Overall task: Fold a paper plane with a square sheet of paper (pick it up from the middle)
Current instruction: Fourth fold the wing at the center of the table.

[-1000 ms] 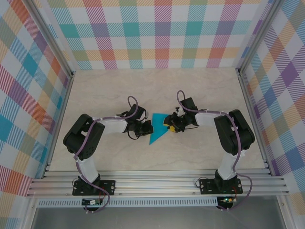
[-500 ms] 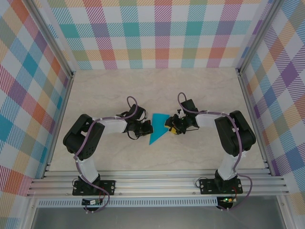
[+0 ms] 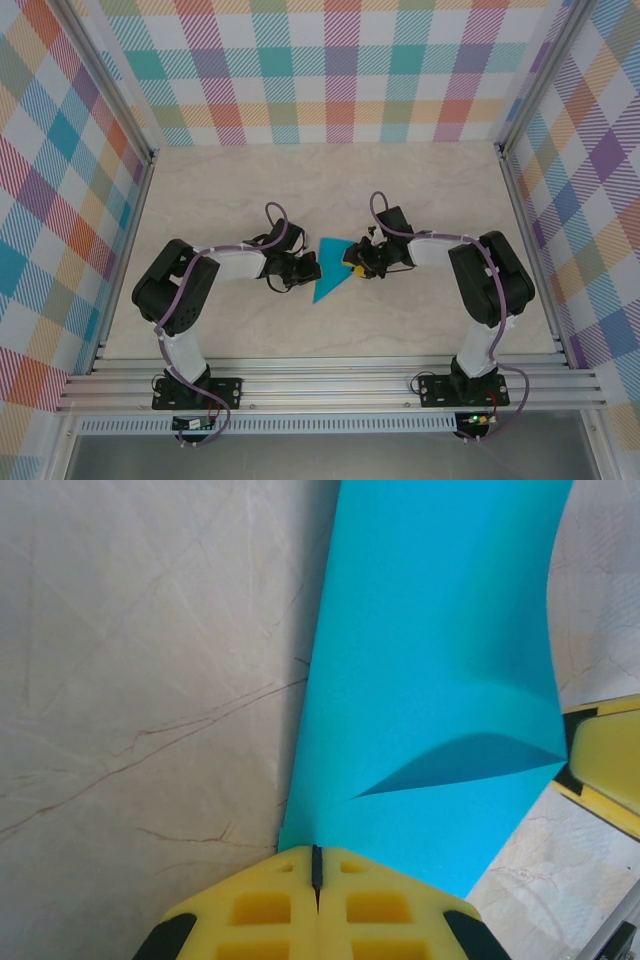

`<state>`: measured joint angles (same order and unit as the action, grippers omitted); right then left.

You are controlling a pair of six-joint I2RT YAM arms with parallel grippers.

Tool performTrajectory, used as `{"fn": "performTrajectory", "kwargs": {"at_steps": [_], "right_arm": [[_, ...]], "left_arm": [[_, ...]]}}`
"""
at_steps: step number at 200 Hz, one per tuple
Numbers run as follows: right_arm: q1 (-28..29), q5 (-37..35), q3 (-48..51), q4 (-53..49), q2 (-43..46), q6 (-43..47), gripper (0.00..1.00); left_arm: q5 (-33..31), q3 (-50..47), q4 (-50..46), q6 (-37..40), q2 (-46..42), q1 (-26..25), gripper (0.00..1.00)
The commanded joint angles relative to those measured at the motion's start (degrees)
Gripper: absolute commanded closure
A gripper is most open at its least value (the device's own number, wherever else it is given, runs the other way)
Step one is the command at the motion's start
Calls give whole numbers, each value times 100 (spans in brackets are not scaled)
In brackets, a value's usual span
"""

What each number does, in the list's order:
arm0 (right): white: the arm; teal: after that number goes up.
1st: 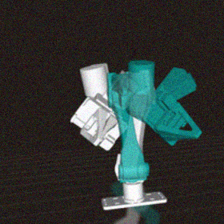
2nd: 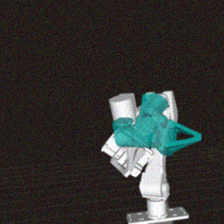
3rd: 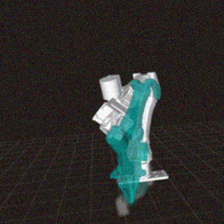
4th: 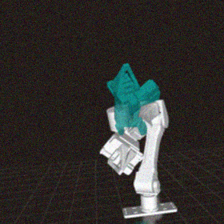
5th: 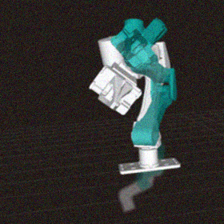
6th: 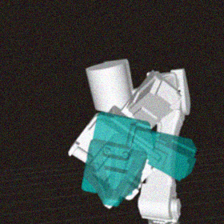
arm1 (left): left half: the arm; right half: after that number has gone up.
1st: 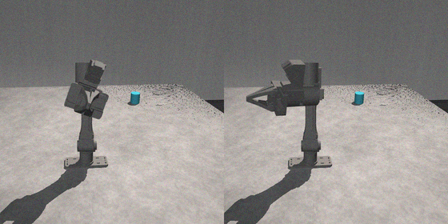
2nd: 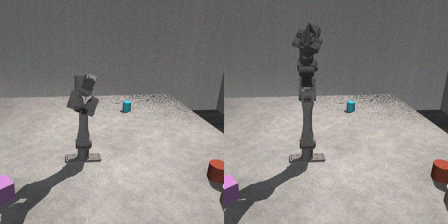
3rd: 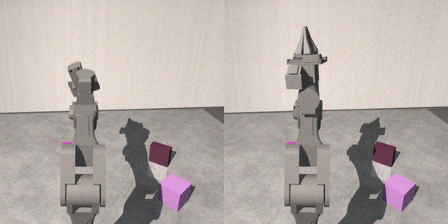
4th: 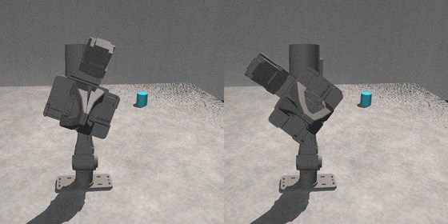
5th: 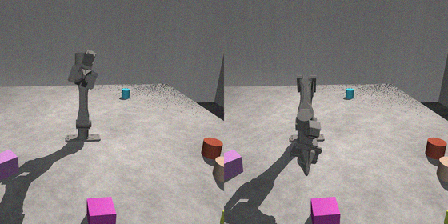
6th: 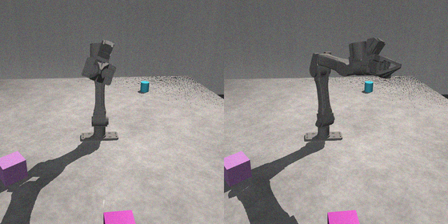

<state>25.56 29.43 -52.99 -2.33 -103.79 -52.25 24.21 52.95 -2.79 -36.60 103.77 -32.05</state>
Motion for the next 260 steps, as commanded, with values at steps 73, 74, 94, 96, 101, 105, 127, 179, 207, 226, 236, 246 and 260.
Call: {"fn": "performTrajectory", "kwargs": {"at_steps": [73,74,94,96,101,105,127,179,207,226,236,246,260], "right_arm": [[-59,495,-404,186,-284,517,62],[-64,494,-405,187,-283,520,62],[-117,626,-503,115,-353,671,62],[-119,639,-511,108,-353,685,62],[-122,679,-547,79,-369,748,62],[-130,707,-576,46,-378,787,62],[-169,884,-670,-53,-453,900,62],[-243,1098,-769,-160,-467,1005,66],[-244,1205,-816,-186,-482,1004,67],[-245,1226,-835,-205,-494,998,67],[-246,1249,-845,-205,-502,994,67],[-245,1237,-844,-211,-511,989,67],[-244,1238,-853,-228,-511,988,68]], "left_arm": [[-175,121,-683,417,-800,123,74],[-173,120,-686,426,-812,121,74],[-250,63,-747,488,-1041,45,67],[-276,59,-749,492,-1064,25,65],[-335,36,-758,494,-1120,-20,62],[-393,12,-766,491,-1176,-70,60],[-1031,56,-1070,622,-1378,-440,52],[-3019,367,-1653,871,-1174,-1668,46],[-3684,560,-1808,906,-787,-2066,45],[-3852,644,-1821,921,-593,-2217,45],[-3960,681,-1863,908,-507,-2282,45],[-3990,699,-1850,906,-450,-2338,45],[-4051,724,-1834,893,-373,-2401,45]]}}
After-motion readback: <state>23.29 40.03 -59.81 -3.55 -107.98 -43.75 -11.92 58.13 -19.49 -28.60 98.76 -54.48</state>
